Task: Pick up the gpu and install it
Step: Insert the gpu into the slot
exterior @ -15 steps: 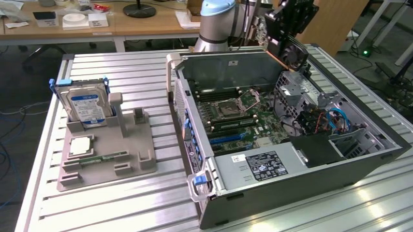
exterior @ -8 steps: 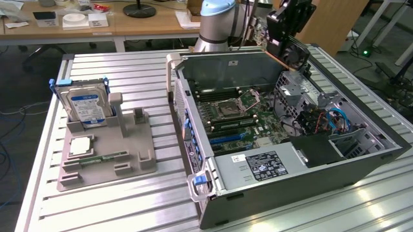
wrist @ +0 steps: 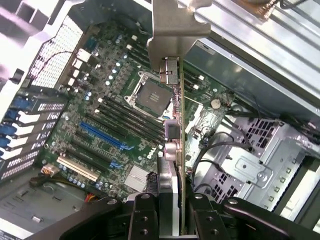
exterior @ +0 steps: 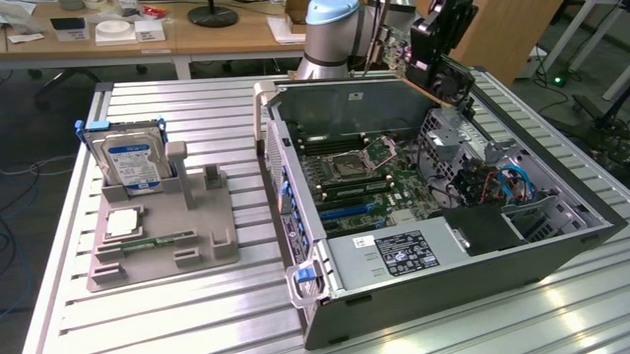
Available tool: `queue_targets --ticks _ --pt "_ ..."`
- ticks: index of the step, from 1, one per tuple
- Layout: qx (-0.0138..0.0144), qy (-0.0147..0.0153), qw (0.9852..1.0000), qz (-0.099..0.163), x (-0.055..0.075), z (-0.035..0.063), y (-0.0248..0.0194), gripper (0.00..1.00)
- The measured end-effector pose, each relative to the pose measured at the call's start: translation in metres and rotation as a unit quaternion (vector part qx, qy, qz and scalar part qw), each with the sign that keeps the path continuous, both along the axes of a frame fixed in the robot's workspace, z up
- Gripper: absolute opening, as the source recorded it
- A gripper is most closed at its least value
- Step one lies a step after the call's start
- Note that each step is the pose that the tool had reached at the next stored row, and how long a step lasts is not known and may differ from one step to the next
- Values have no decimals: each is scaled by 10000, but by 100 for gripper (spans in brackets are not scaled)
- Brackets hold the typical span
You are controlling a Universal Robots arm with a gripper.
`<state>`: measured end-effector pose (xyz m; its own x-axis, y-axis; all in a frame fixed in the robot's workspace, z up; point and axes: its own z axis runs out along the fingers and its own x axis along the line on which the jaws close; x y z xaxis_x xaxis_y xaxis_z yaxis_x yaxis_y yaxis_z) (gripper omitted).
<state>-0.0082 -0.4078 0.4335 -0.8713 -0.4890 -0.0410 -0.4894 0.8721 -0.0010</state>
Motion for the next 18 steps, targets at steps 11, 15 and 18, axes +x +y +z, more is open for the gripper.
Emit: queue_targets --ticks 11,15,18 --pt "0 0 9980 633 0 -2 0 28" --pt "0 0 9963 857 0 -2 0 28" --pt "0 0 9949 1008 0 -3 0 28"
